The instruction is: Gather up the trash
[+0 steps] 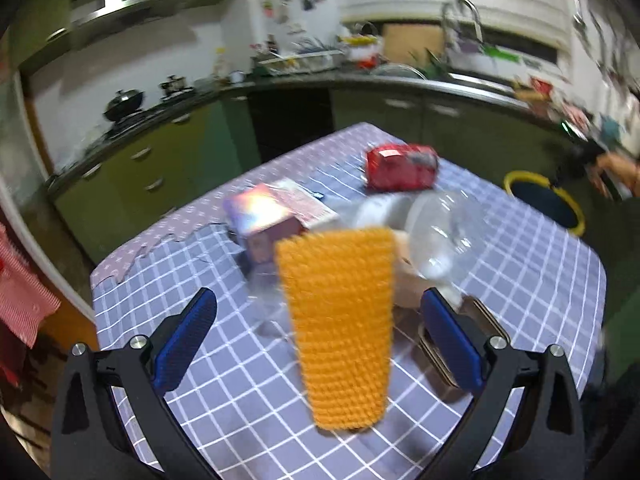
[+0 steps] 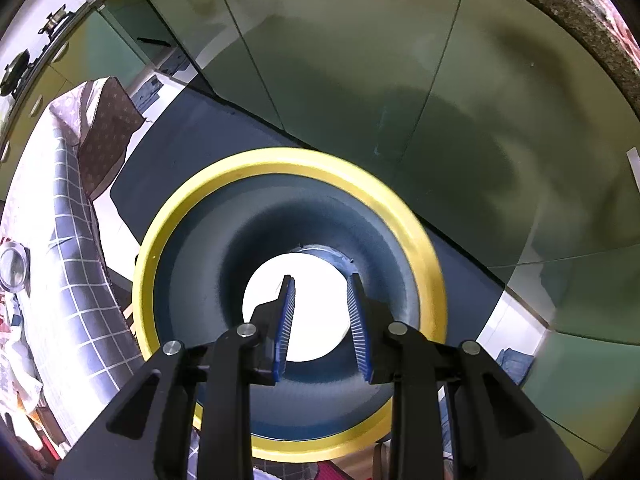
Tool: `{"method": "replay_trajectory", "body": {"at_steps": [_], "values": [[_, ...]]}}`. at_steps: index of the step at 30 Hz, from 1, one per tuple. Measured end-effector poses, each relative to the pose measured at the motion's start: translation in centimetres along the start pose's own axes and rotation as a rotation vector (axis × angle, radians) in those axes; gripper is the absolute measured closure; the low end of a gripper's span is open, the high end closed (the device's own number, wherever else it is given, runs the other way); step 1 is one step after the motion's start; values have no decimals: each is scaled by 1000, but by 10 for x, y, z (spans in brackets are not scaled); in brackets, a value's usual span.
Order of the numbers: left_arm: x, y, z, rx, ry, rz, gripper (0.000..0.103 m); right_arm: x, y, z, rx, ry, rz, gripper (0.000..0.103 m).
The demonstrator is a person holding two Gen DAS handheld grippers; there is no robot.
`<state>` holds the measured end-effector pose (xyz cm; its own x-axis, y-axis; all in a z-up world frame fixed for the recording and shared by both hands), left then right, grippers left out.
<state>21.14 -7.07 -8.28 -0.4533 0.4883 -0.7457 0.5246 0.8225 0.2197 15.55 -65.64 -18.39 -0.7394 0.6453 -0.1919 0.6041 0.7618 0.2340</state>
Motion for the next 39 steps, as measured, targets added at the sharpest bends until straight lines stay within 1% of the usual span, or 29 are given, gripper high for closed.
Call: {"method": "replay_trajectory", "body": {"at_steps": [4, 7, 9, 11, 12, 13, 14, 15, 17, 18, 20, 22, 24, 27, 29, 31, 34, 37, 39], "values": [[2, -14, 16, -9, 35, 48, 6, 2, 9, 4, -10, 9, -16, 76], [4, -12, 30, 19, 63, 18, 6, 4, 14, 4, -17, 11, -29, 76], [6, -9, 37, 17, 89, 0, 15, 6, 16, 4, -19, 10, -35, 76], [8, -5, 42, 30, 120, -35, 34, 7, 19, 3, -22, 7, -39, 76], [10, -3, 43, 37, 128, -51, 39, 8, 19, 3, -23, 6, -40, 76], [11, 0, 45, 43, 139, -67, 48, 8, 19, 3, -25, 5, -42, 76], [13, 3, 46, 46, 152, -85, 55, 9, 19, 3, -28, 5, -42, 72], [13, 5, 46, 48, 154, -92, 57, 9, 19, 2, -30, 4, -42, 70], [13, 8, 45, 74, 150, -113, 72, 10, 19, 3, -29, 4, -47, 70], [13, 7, 44, 79, 146, -116, 75, 11, 19, 3, -30, 7, -48, 70], [12, 9, 36, 89, 126, -127, 89, 12, 21, 2, -30, 3, -50, 70], [9, 11, 27, 97, 109, -137, 89, 13, 23, 1, -25, -1, -63, 70], [6, 11, 18, 94, 95, -130, 90, 14, 24, -2, -41, -6, -65, 70], [-1, 8, 4, 110, 87, -123, 90, 17, 25, -7, -55, -14, -70, 70], [-7, 1, -8, 107, 81, -100, 90, 20, 25, -12, -71, -19, -76, 70], [-15, -15, -21, 125, 66, -63, 90, 22, 24, -17, -85, -25, -80, 69], [-38, -58, -38, 210, 40, 15, 90, 27, 19, -32, -103, -53, -87, 69], [-70, -126, -40, 363, 47, 91, 90, 31, 11, -53, -103, -96, -98, 69], [-87, -164, -32, 440, 65, 120, 90, 34, 4, -67, -103, -127, -106, 69]]}}
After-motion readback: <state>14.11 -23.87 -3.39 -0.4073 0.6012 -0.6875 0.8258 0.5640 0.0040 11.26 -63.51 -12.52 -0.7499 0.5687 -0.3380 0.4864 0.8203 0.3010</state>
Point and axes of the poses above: each gripper's, at about its wrist camera, not at the fingertips, and z roughly the way its jaws point, y to its left, x to its underside, the point moved 4 cm from there along z, roughly the way its jaws point, and after that the axes turned 7 degrees about -x, right-handed, at the moved point
